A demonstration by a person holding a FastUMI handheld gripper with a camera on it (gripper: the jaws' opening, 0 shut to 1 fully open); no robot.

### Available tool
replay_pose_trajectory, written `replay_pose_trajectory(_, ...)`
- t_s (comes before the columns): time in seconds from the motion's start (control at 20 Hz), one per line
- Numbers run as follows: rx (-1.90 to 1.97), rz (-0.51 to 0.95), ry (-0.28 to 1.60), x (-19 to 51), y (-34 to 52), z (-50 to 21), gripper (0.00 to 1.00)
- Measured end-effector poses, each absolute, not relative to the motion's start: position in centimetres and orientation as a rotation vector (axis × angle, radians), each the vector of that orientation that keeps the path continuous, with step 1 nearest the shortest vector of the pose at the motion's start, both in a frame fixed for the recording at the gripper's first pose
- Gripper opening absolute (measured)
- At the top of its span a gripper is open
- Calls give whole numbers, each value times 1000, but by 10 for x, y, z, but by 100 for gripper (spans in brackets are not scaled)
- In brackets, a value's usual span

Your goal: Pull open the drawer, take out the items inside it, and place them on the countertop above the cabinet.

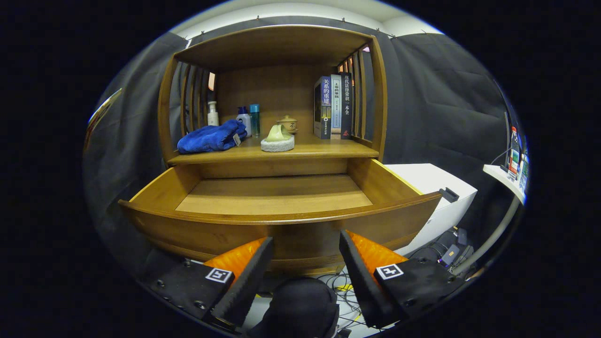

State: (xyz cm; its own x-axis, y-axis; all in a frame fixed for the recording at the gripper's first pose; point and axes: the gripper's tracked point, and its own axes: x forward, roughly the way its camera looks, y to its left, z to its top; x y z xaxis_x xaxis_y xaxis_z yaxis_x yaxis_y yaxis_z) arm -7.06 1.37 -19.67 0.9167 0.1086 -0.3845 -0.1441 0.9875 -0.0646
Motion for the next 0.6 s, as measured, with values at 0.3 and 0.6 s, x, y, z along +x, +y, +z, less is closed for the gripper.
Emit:
replay_pose_trajectory(0.3,-84,126,362,-29,26,-193,96)
replay_pose_trajectory(0.6,-74,114,354,25,40,-193,96)
